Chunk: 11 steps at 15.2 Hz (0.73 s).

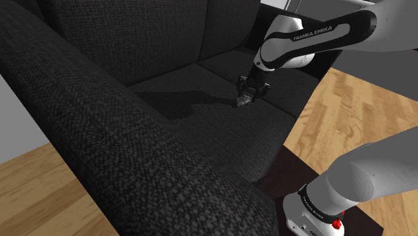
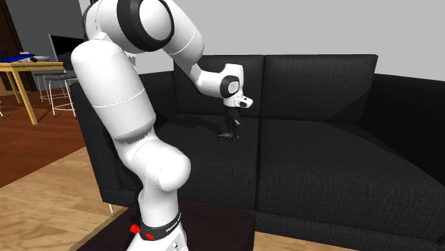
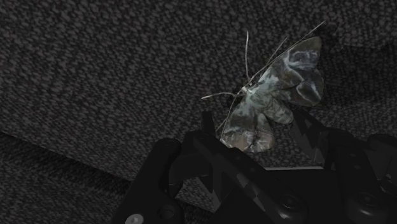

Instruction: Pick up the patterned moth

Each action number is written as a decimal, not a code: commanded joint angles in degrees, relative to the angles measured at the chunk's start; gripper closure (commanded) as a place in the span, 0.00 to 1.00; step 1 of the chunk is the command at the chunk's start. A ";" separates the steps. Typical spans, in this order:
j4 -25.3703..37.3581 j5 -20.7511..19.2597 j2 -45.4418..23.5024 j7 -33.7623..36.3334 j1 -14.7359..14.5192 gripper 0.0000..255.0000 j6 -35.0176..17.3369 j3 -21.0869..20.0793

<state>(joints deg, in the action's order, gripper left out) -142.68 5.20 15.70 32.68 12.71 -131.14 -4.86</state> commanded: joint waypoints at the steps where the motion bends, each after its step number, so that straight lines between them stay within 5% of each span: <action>1: -0.09 -0.01 -0.06 0.00 0.01 1.00 0.00 0.01; 11: 3.82 -0.23 2.75 0.30 0.10 1.00 6.72 0.19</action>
<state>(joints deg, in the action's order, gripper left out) -139.54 5.01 18.31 32.89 12.80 -125.27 -4.66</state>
